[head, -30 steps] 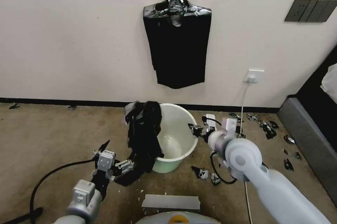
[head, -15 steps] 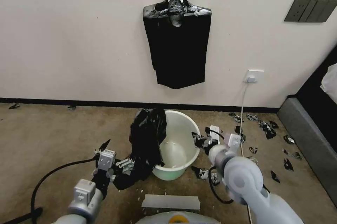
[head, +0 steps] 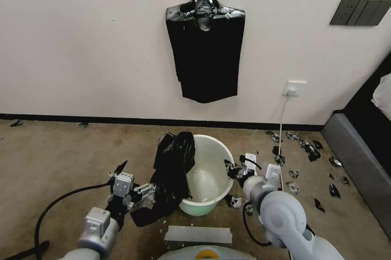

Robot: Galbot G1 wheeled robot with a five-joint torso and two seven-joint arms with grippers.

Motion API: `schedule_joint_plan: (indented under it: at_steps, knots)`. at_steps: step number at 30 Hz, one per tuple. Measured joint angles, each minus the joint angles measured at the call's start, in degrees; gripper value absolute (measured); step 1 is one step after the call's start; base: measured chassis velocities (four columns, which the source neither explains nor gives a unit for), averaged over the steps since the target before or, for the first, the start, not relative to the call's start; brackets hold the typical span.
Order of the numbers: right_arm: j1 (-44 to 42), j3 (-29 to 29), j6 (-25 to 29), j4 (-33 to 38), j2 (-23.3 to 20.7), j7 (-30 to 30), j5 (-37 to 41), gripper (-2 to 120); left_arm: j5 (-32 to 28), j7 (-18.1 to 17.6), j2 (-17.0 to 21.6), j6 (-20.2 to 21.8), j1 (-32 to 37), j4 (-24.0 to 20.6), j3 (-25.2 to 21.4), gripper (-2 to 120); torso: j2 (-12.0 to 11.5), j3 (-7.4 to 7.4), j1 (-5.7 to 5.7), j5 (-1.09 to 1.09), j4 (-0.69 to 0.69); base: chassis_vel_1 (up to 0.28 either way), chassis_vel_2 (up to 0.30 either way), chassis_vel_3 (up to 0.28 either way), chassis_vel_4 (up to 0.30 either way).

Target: Place a trash bag onto the trash bin.

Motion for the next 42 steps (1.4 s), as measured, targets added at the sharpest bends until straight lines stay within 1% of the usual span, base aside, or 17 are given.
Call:
schedule_joint_plan:
  at_steps: [6, 8, 12, 14, 17, 20, 22, 25, 26, 28, 29, 30, 33, 34, 37, 38, 42]
  knots:
    - [1.0, 0.1, -1.2, -1.0, 0.0, -0.1, -0.1, 9, -0.1, -0.1, 0.1, 0.0, -0.2, 0.2, -0.4, 100, 0.0, 0.0, 0.0, 0.0, 0.0, 0.0, 0.0, 0.0, 0.0]
    - [1.3, 0.1, -1.3, -1.4, -0.2, -0.3, -0.3, 13, -0.1, -0.1, 0.1, 0.0, -0.3, 0.2, -0.5, 100, 0.0, 0.0, 0.0, 0.0, 0.0, 0.0, 0.0, 0.0, 0.0]
    - [1.5, 0.5, -1.3, -1.8, -0.5, -0.7, -0.7, 33, -0.2, -0.1, 0.2, 0.0, -0.4, 0.2, -1.0, 100, 0.0, 0.0, 0.0, 0.01, 0.0, 0.0, 0.0, 0.0, 0.0]
    - [1.5, 0.6, -1.3, -1.9, -0.4, -0.7, -0.7, 36, -0.3, -0.1, 0.3, 0.0, -0.5, 0.2, -1.0, 100, 0.0, 0.0, 0.0, 0.0, 0.0, 0.0, 0.0, 0.0, 0.0]
    - [1.4, 0.7, -1.3, -2.0, -0.3, -0.7, -0.7, 46, -0.3, -0.1, 0.3, 0.0, -0.5, 0.2, -1.0, 100, 0.0, 0.0, 0.0, 0.01, 0.0, 0.0, 0.0, 0.0, 0.0]
    - [1.4, 0.9, -1.4, -2.1, -0.4, -0.8, -0.9, 61, -0.3, -0.1, 0.3, 0.0, -0.6, 0.2, -1.0, 100, 0.0, 0.0, 0.0, 0.01, 0.0, 0.0, 0.0, 0.0, 0.0]
    - [1.4, 0.9, -1.4, -2.0, -0.5, -1.0, -1.5, 65, -0.3, -0.1, 0.3, 0.0, -0.6, 0.2, -1.0, 100, 0.0, 0.0, 0.0, 0.01, 0.0, 0.0, 0.0, 0.0, 0.0]
    - [1.1, 1.4, -1.2, -1.2, -1.8, -2.5, -5.1, 80, -0.5, -0.1, 0.3, 0.0, -0.7, -0.1, -1.1, 100, 0.0, 0.0, 0.0, 0.01, 0.0, 0.0, 0.0, 0.0, 0.0]
    - [1.1, 1.4, -1.2, -1.2, -1.8, -2.5, -5.1, 80, -0.5, -0.1, 0.3, 0.0, -0.7, -0.1, -1.1, 100, 0.0, 0.0, 0.0, 0.01, 0.0, 0.0, 0.0, 0.0, 0.0]
    - [1.1, 1.9, -1.0, -0.6, -2.7, -4.3, -9.8, 88, -1.1, -0.2, 0.3, 0.1, -0.9, -0.2, -1.5, 100, 0.0, 0.0, 0.0, 0.01, 0.0, 0.0, 0.0, 0.0, 0.0]
    - [1.7, 2.4, -0.1, -0.1, -3.7, -7.2, -15.1, 93, -1.5, -0.2, 0.3, 0.1, -1.1, -0.4, -1.9, 100, 0.0, 0.0, 0.0, 0.01, -0.01, 0.0, 0.0, 0.0, 0.0]
    - [1.7, 2.4, -0.1, -0.1, -3.7, -7.2, -15.1, 93, -1.5, -0.2, 0.3, 0.1, -1.1, -0.4, -1.9, 100, 0.0, 0.0, 0.0, 0.01, -0.01, 0.0, 0.0, 0.0, 0.0]
    - [4.6, 3.1, 1.3, 2.7, -7.1, -15.4, -21.9, 100, -2.9, -3.1, -0.9, 0.7, -2.5, -1.5, -3.7, 100, 0.0, 0.0, 0.0, 0.0, 0.0, 0.0, 0.0, 0.0, 0.0]
    - [4.6, 3.1, 1.3, 2.7, -7.1, -15.4, -21.9, 100, -2.9, -3.1, -0.9, 0.7, -2.5, -1.5, -3.7, 100, 0.0, 0.0, 0.0, 0.0, 0.0, 0.0, 0.0, 0.0, 0.0]
    - [10.2, 0.0, -0.6, 6.1, -11.5, -19.1, -17.7, 100, -2.8, -6.2, -2.9, 2.3, -4.2, -3.2, -7.2, 100, 0.0, 0.0, 0.0, 0.0, 0.0, 0.0, 0.0, 0.0, 0.0]
    - [10.2, 0.0, -0.6, 6.1, -11.5, -19.1, -17.7, 100, -2.8, -6.2, -2.9, 2.3, -4.2, -3.2, -7.2, 100, 0.0, 0.0, 0.0, 0.0, 0.0, 0.0, 0.0, 0.0, 0.0]
    - [19.3, -9.5, -5.0, 6.3, -13.9, -19.5, -11.6, 100, -2.6, -9.2, -4.5, 3.4, -5.0, -4.4, -10.9, 100, 0.0, 0.01, 0.0, 0.0, -0.01, 0.0, 0.0, 0.0, 0.0]
